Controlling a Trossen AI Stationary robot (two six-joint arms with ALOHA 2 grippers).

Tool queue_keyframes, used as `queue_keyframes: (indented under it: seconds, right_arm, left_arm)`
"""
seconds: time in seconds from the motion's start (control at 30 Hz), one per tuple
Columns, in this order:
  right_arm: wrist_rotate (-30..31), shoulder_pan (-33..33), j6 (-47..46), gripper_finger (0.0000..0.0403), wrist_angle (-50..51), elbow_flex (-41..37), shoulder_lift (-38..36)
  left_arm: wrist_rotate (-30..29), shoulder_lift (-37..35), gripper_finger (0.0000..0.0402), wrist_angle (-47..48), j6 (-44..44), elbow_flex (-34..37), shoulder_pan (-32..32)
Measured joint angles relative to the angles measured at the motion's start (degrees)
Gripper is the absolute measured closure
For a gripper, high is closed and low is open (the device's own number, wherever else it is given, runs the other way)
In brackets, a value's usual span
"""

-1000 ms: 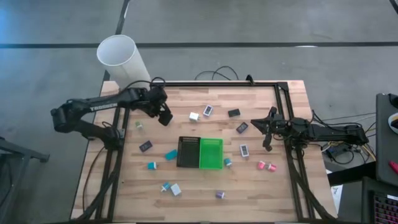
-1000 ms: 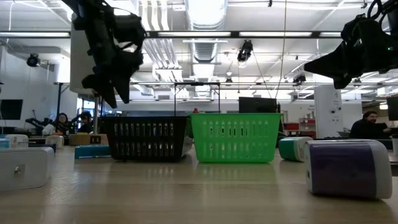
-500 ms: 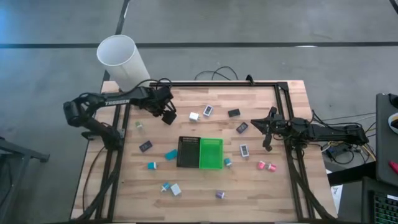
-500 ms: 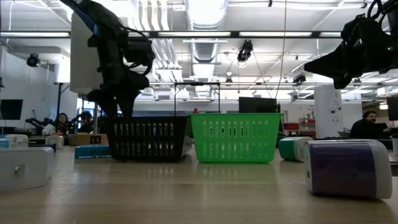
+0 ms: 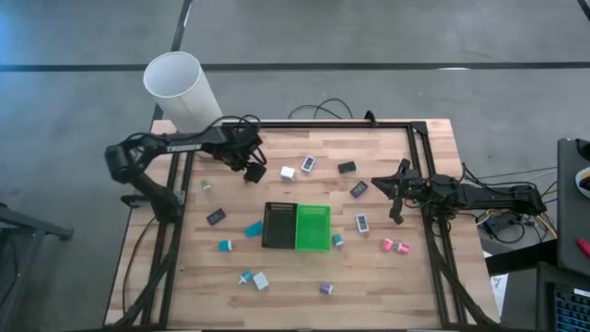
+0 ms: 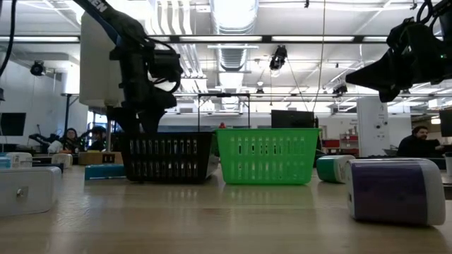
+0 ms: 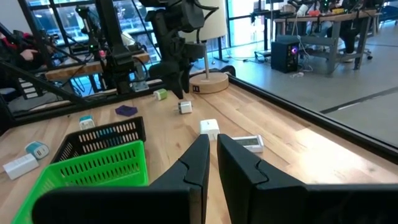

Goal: Pick & Place Office items
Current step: Put the black white charger adapter into the black bin

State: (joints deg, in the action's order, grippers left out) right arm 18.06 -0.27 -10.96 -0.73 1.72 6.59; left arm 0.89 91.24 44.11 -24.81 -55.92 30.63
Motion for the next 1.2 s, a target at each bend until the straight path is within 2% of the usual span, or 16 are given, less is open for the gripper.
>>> queue_keyframes:
  seconds: [0.53,1.2]
  right_arm:
    - [0.00,0.00,-0.67,0.0369,0.32,0.00,0.00]
    - [0.00,0.00,-0.67,0.0369,0.50,0.00,0.00]
  left_arm:
    - [-0.03,4.42,0.0142,-0.74,-0.01,0.00,0.00]
    - [-0.03,6.59,0.0142,-1.65,0.63,0.26,0.00]
